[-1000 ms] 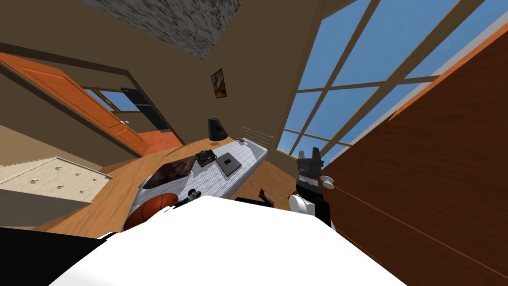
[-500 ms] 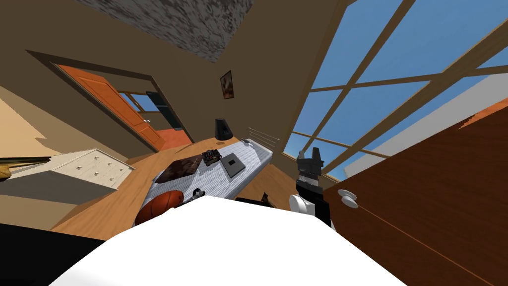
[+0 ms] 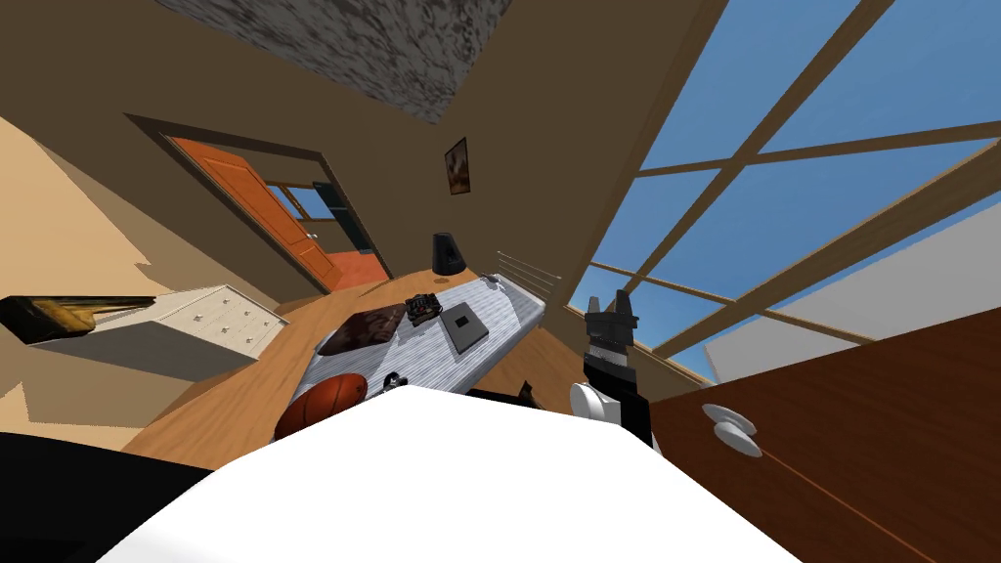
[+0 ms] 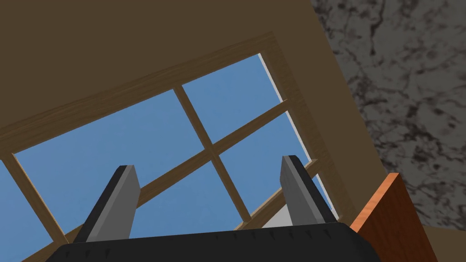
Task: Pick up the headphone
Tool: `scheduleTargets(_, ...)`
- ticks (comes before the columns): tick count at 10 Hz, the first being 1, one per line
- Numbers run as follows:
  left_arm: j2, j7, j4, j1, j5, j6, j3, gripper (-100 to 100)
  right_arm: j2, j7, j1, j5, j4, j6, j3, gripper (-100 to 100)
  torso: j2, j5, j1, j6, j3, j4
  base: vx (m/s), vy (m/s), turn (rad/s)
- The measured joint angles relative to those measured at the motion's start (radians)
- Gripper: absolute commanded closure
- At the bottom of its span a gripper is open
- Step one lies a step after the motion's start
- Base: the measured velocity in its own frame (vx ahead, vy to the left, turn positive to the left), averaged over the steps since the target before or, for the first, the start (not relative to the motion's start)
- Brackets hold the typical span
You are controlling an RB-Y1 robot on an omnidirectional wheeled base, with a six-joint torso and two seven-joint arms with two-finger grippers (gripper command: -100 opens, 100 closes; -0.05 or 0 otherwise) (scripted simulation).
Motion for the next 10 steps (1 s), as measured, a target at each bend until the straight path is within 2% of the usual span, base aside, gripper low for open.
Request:
scheduleTargets(3,0.000,0.000,0.000,0.000,0.000,0.000,0.000,100,0.000,0.000,0.000,0.000,0.000,0.000,0.000,0,0.002,0.000,0.000,0.000,0.001,0.001,0.000,0.000,0.000)
scheduleTargets(4,0.000,0.000,0.000,0.000,0.000,0.000,0.000,0,0.000,0.000,0.000,0.000,0.000,0.000,0.000,0,0.002,0.000,0.000,0.000,0.001,0.001,0.000,0.000,0.000)
scheduleTargets(5,0.000,0.000,0.000,0.000,0.000,0.000,0.000,100,0.000,0.000,0.000,0.000,0.000,0.000,0.000,0,0.002,0.000,0.000,0.000,0.001,0.001,-0.078,-0.046,-0.243)
scheduleTargets(9,0.051,0.007,0.132,-0.074,0.077,-0.022,-0.014,100,0.000,0.000,0.000,0.000,0.000,0.000,0.000,0,0.008,0.002,-0.001,0.003,0.005,0.003,-0.137,-0.064,-0.200)
scheduleTargets(10,0.068,0.020,0.132,-0.073,0.101,-0.014,-0.032,100,0.000,0.000,0.000,0.000,0.000,0.000,0.000,0,0.008,0.001,-0.001,0.003,0.005,0.003,-0.115,-0.059,-0.185)
